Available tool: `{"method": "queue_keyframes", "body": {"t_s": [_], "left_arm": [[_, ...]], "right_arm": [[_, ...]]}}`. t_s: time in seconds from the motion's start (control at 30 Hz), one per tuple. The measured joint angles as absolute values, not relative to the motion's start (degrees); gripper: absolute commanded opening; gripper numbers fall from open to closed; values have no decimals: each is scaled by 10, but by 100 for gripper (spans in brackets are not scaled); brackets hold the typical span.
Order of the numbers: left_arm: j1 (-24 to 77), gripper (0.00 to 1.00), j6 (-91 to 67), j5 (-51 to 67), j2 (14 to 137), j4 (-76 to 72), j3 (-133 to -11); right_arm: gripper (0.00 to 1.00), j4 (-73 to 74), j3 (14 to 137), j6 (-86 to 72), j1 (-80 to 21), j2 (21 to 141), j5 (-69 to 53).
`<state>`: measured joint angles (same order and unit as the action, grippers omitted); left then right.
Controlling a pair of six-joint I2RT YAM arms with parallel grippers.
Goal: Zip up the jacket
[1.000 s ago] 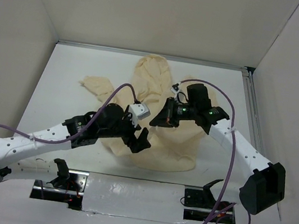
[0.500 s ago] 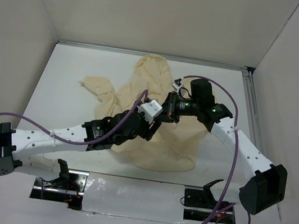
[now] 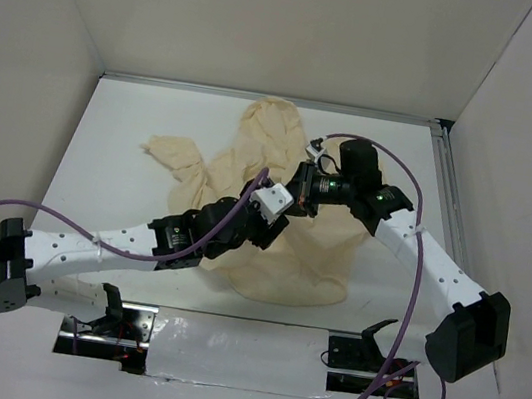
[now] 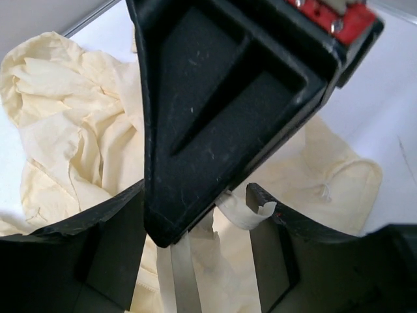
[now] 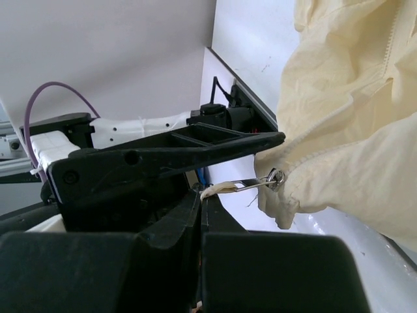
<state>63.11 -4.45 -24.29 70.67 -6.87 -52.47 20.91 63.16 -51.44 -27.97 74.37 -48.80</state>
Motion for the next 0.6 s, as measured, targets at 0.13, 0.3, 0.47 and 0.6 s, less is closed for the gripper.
{"method": "queue_keyframes", "body": {"t_s": [0.13, 0.3, 0.47, 0.6], "left_arm": [[631, 44, -26, -243, 709, -70, -515], [627, 9, 6, -259, 712, -74, -510], [628, 0, 17, -249, 709, -77, -502], [627, 0, 16, -218, 698, -73, -497]], "right_arm": [[0, 209, 632, -514, -278, 744, -488], [0, 217, 632, -511, -275, 743, -489], [0, 215, 632, -511, -267, 743, -483], [0, 219, 632, -507, -265, 743, -477]]}}
